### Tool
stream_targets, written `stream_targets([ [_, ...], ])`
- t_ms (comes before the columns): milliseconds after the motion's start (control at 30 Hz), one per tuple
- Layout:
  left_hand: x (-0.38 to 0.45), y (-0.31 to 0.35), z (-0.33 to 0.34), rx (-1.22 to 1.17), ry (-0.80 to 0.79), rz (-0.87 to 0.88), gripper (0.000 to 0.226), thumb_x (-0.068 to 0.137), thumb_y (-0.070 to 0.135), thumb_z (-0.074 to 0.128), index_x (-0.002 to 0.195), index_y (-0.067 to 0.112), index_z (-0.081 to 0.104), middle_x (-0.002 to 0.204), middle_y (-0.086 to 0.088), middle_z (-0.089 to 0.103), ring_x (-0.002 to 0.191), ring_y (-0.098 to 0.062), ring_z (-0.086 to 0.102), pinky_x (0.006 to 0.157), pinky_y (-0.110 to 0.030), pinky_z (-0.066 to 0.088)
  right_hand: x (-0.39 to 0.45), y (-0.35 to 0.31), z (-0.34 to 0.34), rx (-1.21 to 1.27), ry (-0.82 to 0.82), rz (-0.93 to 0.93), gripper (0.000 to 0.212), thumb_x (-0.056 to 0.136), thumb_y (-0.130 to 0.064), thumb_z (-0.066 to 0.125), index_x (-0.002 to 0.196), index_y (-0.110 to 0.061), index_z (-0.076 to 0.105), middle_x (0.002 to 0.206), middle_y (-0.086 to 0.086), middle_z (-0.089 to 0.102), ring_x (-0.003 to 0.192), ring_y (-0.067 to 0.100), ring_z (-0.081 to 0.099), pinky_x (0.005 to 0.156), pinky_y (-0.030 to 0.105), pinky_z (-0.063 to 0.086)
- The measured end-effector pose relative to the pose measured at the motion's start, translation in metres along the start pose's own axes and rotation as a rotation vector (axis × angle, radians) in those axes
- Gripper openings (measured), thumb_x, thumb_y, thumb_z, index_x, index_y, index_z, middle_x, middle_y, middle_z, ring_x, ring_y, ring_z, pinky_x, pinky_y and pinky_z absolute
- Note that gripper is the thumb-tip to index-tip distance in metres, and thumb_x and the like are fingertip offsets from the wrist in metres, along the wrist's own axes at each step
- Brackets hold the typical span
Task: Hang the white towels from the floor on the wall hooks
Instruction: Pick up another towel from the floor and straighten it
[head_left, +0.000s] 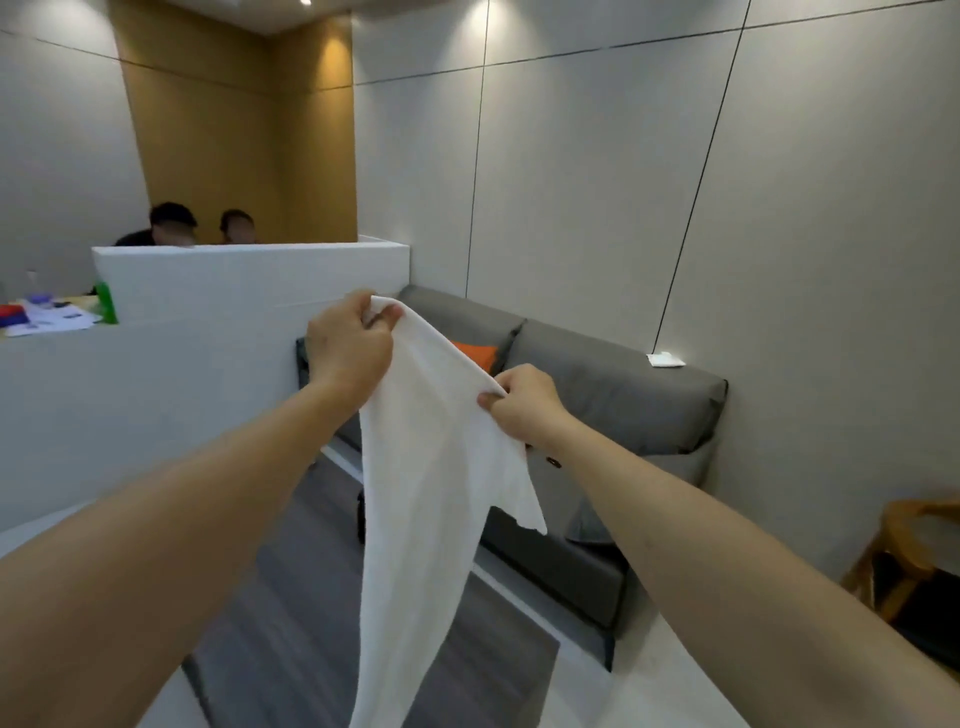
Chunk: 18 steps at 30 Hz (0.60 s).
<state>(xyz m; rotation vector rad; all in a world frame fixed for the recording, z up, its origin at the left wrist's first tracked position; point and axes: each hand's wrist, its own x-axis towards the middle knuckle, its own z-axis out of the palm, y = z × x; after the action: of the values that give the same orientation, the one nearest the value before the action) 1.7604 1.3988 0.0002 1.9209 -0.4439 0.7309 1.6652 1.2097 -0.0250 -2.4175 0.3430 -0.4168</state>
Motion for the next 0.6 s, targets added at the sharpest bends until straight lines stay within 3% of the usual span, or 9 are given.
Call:
stream_targets([
  [133,0.019,-0.002,-0.003,0.143,0.152,-0.020,0.016,0.093,0.041,0.053,0.085,0.029,0.060,0.076,0.006,0.058,0.064,-0.010,0.049,0.057,-0.025,0.034,0.040,0.016,-0.005,-0.027,-0.013,-0.061,0.021,0.090,-0.017,0.056,0.084,-0.003,0.071,0.088,0.017,0.069,0.086,0.033,0.065,0.077,0.043,0.056],
  [233,0.033,-0.009,-0.010,0.222,0.238,-0.051,0.014,0.093,0.041,0.054,0.085,0.031,0.058,0.078,0.006,0.056,0.068,-0.015,0.049,0.058,-0.024,0.032,0.070,0.020,-0.005,-0.044,-0.034,-0.096,0.020,0.091,-0.018,0.057,0.087,-0.006,0.072,0.088,0.014,0.070,0.085,0.031,0.065,0.079,0.044,0.056],
  [367,0.048,-0.032,-0.026,0.305,0.306,-0.100,0.015,0.092,0.043,0.054,0.083,0.031,0.057,0.078,0.004,0.055,0.073,-0.020,0.051,0.065,-0.032,0.037,0.110,0.016,-0.001,-0.071,-0.006,-0.154,0.020,0.083,-0.013,0.056,0.069,-0.004,0.066,0.074,0.015,0.068,0.074,0.031,0.064,0.064,0.040,0.053],
  [467,0.060,-0.058,-0.042,0.352,0.326,-0.141,0.019,0.090,0.043,0.056,0.080,0.028,0.059,0.074,0.003,0.056,0.073,-0.023,0.051,0.064,-0.031,0.035,0.143,0.004,0.009,-0.060,0.004,-0.194,0.019,0.079,-0.008,0.053,0.063,-0.006,0.064,0.062,0.010,0.062,0.065,0.029,0.060,0.051,0.030,0.042],
  [600,0.087,-0.106,-0.069,0.418,0.338,-0.217,0.022,0.088,0.043,0.060,0.082,0.022,0.065,0.079,-0.002,0.064,0.081,-0.027,0.056,0.065,-0.032,0.038,0.199,-0.027,0.036,-0.081,-0.005,-0.263,0.019,0.082,-0.012,0.056,0.067,-0.011,0.069,0.070,0.010,0.065,0.069,0.028,0.063,0.061,0.037,0.054],
])
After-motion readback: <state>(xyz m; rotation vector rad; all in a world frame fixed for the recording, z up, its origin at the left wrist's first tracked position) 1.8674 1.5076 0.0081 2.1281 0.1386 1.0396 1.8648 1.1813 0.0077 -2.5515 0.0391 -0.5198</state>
